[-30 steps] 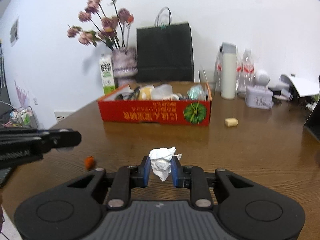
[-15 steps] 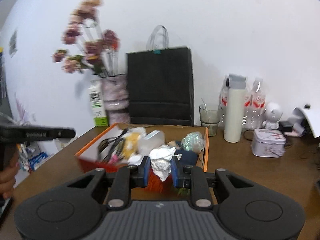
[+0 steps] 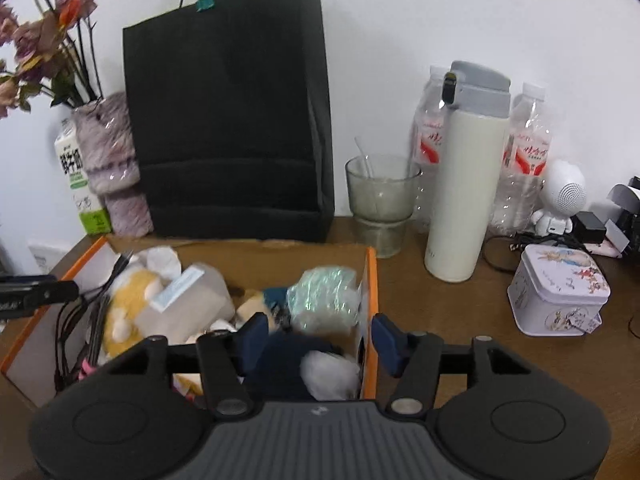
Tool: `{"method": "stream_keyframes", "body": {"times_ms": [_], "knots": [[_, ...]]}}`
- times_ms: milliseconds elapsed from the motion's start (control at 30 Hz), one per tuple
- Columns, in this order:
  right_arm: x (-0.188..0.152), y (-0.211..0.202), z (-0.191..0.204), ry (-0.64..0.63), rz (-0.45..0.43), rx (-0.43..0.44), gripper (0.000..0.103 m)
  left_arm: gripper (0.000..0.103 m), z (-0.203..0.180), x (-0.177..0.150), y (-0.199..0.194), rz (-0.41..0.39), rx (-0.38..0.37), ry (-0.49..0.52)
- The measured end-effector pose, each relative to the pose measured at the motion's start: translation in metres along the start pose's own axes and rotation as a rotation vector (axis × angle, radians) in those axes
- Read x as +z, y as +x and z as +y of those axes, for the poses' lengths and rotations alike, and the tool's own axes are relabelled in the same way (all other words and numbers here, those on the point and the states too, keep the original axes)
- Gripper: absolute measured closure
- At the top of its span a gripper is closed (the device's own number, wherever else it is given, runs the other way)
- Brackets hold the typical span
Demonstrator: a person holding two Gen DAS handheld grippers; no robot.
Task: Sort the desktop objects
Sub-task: 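Grasp the small orange item with the left tool while the right grasps the yellow sponge block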
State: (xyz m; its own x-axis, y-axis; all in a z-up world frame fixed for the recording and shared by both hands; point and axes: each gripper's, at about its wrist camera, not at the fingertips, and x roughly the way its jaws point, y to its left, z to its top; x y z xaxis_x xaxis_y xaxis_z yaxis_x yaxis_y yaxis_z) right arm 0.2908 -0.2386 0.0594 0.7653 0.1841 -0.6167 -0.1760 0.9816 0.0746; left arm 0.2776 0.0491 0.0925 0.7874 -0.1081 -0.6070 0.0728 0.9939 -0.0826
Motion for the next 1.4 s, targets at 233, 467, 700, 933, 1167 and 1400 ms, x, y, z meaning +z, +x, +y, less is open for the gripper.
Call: {"method": "stream_keyframes", "body": {"times_ms": [233, 467, 700, 933, 1167, 1400], "knots": [[-0.020, -0.046, 0.014, 0.001, -0.014, 0.042, 0.036, 0.022, -0.014, -0.024, -0.053, -0.005, 0.006, 0.004], [-0.093, -0.113, 0.035, 0.003, 0.000, 0.135, 0.027, 0.005, -0.045, -0.104, -0.128, -0.024, -0.072, -0.024], [-0.191, -0.168, 0.045, 0.005, 0.019, 0.113, 0.025, 0.001, -0.070, -0.211, -0.193, -0.062, 0.017, 0.009], [-0.273, -0.217, 0.065, -0.085, -0.033, 0.114, 0.025, 0.000, -0.070, -0.283, -0.234, -0.129, 0.058, 0.024], [-0.288, -0.240, 0.071, -0.125, -0.082, 0.136, 0.013, 0.000, -0.061, -0.293, -0.229, -0.109, 0.080, -0.016], [-0.287, -0.236, 0.065, -0.087, -0.081, 0.136, 0.014, 0.000, -0.061, -0.292, -0.223, -0.065, 0.057, -0.012]]}}
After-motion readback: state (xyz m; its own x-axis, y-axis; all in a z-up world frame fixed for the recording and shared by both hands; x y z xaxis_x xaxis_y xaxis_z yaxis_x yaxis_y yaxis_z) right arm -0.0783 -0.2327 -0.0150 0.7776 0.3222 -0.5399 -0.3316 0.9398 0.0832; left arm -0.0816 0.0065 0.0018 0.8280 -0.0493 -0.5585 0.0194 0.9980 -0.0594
